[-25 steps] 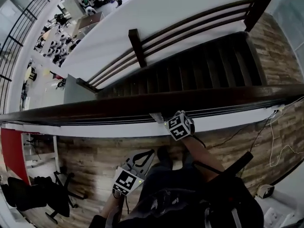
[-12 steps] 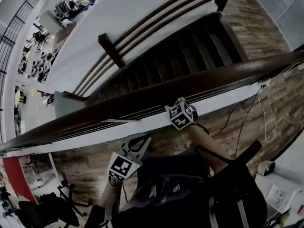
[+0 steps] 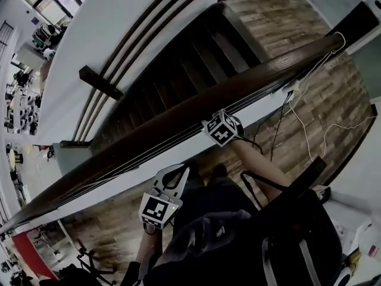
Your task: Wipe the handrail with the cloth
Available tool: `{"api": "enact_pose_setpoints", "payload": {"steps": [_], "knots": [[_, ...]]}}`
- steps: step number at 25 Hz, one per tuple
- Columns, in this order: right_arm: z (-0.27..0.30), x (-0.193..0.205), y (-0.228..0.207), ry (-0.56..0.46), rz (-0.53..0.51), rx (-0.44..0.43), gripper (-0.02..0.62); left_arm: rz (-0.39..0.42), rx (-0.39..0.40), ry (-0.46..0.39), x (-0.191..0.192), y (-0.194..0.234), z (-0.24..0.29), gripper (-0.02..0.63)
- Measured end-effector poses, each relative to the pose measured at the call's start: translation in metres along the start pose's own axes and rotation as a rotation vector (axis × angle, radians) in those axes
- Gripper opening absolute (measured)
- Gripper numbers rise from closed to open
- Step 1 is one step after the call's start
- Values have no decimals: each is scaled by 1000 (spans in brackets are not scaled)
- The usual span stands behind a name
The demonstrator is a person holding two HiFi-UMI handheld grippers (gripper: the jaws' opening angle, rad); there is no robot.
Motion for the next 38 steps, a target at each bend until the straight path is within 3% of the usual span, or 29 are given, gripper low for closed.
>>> {"api": "enact_pose_setpoints", "payload": {"steps": [3, 7, 11, 16, 25, 29, 34, 38], "knots": [[-18, 26, -68, 4, 62, 80, 67, 29, 99, -18, -14, 7, 41, 6], [-43, 63, -146, -19, 129, 185, 67, 146, 213, 53, -19, -1, 101, 6], [-83, 118, -235, 0, 196, 290, 67, 155, 279, 68, -36, -22, 160, 6], [-132, 180, -357, -36, 276, 376, 67, 146, 251, 126, -62, -54, 252, 6], [-180, 245, -523, -57, 259, 414, 67, 52, 153, 184, -109, -102, 377, 6], [-188, 255, -558, 2, 140, 441, 67, 40, 151, 234, -113, -106, 398, 6], [-192, 264, -565, 26, 168, 479, 67, 47, 118, 245, -110, -99, 401, 6], [-202, 254, -542, 43, 168, 496, 67, 49, 114, 206, -103, -98, 375, 6]]}}
Point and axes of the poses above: the fingertips, and each gripper's own axes: z forward along the fingers, y to its left, x out of its underside, the point moved 9 cm from there along -z, backward along the fingers, and after that the axes turned 2 degrees about -y, right-handed, at the moved point
